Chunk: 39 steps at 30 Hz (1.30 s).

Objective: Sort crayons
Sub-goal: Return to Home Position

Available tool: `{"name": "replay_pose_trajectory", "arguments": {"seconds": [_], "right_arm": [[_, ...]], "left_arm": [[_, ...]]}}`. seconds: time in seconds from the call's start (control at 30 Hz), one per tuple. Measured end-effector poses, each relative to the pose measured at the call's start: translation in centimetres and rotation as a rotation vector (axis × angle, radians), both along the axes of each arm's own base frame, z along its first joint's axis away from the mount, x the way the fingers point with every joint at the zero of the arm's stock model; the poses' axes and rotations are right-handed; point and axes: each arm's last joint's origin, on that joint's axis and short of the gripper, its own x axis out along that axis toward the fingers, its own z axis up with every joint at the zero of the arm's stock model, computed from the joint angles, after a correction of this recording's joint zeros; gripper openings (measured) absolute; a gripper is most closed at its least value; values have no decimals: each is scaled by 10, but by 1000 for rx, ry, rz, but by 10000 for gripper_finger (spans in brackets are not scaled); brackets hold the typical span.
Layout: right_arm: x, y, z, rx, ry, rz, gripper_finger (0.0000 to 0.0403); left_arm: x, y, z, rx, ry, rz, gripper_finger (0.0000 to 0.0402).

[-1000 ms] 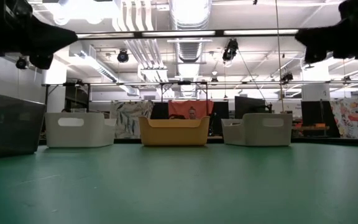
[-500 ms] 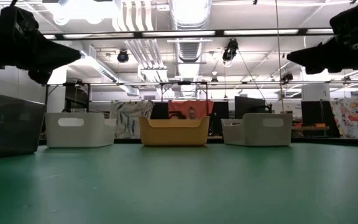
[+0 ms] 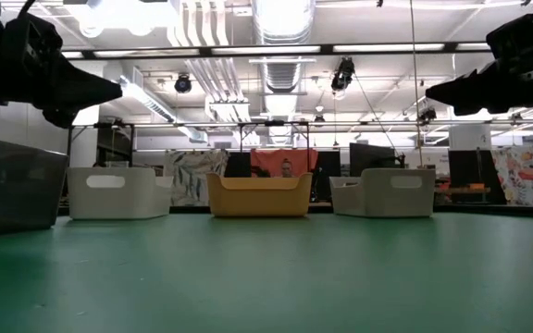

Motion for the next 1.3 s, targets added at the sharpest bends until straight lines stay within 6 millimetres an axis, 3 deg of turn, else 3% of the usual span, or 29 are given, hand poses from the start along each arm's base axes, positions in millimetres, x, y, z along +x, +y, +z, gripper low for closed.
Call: {"name": "replay_pose_trajectory", "arguments": {"seconds": [0.33, 0.57, 0.77, 1.0, 1.3], "right_arm": [[0, 0, 0, 1, 0, 1, 68], [-3, 10, 5, -15, -67, 86, 68], [-4, 5, 6, 199, -120, -216, 68], [-3, 8, 5, 193, -100, -140, 68], [-4, 9, 10, 308, -171, -146, 68]], "left_arm": [[2, 0, -2, 7, 22, 0, 36], [2, -1, -2, 9, 28, 0, 36], [3, -1, -3, 12, 40, -1, 36], [3, -1, -3, 13, 45, -2, 36], [4, -1, -4, 17, 59, -2, 36]]}}
